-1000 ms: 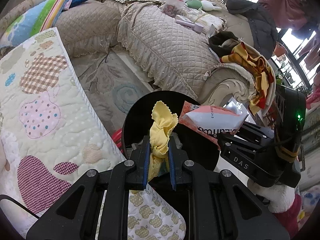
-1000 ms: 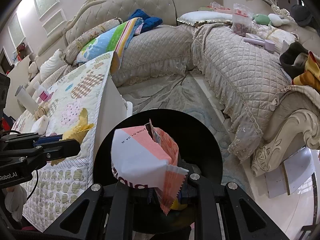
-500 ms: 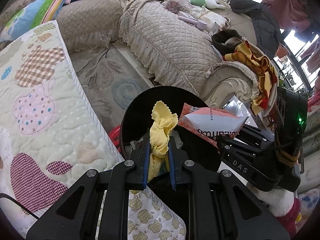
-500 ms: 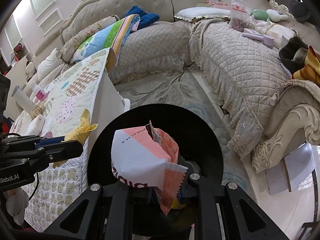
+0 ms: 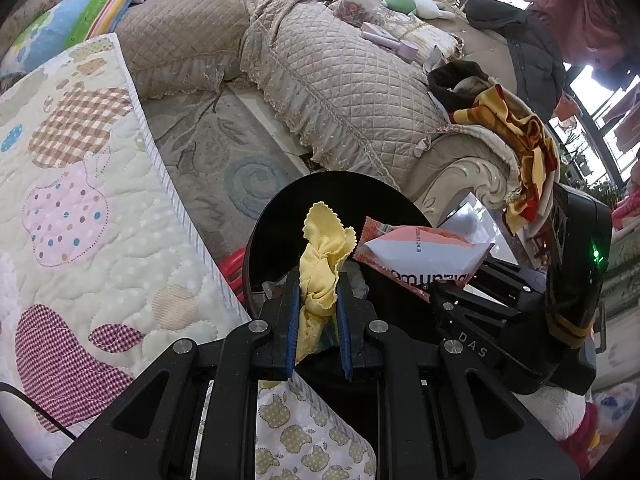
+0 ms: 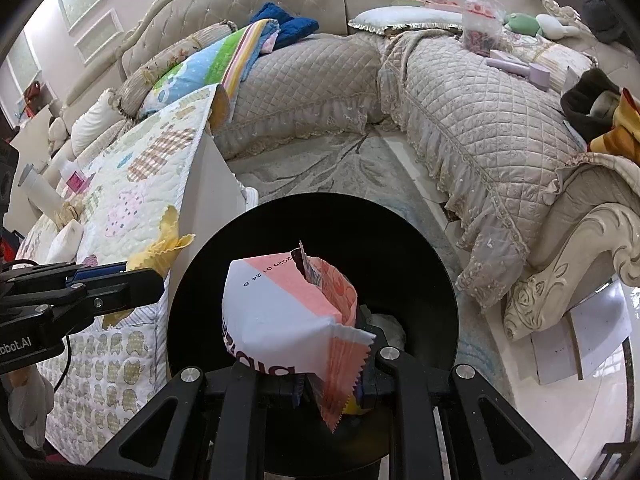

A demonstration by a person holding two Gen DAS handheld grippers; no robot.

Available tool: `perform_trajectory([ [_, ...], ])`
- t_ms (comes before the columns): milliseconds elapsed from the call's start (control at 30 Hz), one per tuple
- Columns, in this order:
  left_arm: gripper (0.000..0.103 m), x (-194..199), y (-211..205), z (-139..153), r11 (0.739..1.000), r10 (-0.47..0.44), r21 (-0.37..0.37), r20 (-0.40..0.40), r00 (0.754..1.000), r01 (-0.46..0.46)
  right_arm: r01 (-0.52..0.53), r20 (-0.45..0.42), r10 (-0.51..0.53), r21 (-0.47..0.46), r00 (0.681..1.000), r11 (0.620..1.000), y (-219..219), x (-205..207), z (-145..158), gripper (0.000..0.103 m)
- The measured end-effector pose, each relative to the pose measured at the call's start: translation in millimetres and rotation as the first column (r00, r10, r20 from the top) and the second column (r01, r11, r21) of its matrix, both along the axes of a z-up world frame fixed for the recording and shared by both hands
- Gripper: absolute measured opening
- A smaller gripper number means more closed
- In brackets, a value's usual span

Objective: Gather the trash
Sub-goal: 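Hold the yellow cloth and snack bag above the bin opening, then open the right gripper to drop the snack bag while left releases the yellow cloth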

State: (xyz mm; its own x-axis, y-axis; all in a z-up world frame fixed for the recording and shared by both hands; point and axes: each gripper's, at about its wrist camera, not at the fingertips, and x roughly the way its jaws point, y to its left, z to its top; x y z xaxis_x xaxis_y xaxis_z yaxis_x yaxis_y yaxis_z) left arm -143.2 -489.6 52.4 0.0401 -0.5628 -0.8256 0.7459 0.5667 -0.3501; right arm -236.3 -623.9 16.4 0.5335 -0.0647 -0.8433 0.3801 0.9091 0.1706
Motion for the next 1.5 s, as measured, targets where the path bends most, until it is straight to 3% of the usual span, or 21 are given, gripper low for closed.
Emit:
perform_trajectory([
  [500, 0.014, -3, -8, 1, 1.000, -0.009, -0.014, -0.008, 1.000, 0.009, 0.013, 0.010, -0.013, -0.011, 1.000, 1.000, -2, -4, 4, 0.018],
  [667, 0.014, -1, -7, 0, 1.000, -0.003, -0.013, -0.015, 1.000, 0.003, 0.021, 0.021, -0.021, -0.002, 1.000, 1.000, -4, -7, 6, 0.033],
  [1100, 0.016, -3, -8, 3, 0.999, -0.009, -0.046, -0.039, 0.999, 0.007, 0.053, 0.043, -0.053, 0.012, 0.998, 0.999, -5, -19, 14, 0.037],
  [1200, 0.021, -4, -7, 5, 0.998, -0.025, -0.063, -0.042, 0.999, 0.022, 0.062, 0.049, -0.063, 0.018, 0.997, 0.998, -4, -21, 15, 0.037],
  [1267, 0.036, -4, -5, 7, 0.997, -0.025, -0.073, -0.046, 0.999, 0.021, 0.067, 0.049, -0.067, 0.016, 0.997, 0.998, -4, -23, 17, 0.038],
  [1500, 0.038, -4, 1, 14, 0.996, -0.022, -0.091, -0.047, 0.999, 0.018, 0.080, 0.059, -0.080, 0.002, 0.995, 0.997, -2, -30, 25, 0.038],
])
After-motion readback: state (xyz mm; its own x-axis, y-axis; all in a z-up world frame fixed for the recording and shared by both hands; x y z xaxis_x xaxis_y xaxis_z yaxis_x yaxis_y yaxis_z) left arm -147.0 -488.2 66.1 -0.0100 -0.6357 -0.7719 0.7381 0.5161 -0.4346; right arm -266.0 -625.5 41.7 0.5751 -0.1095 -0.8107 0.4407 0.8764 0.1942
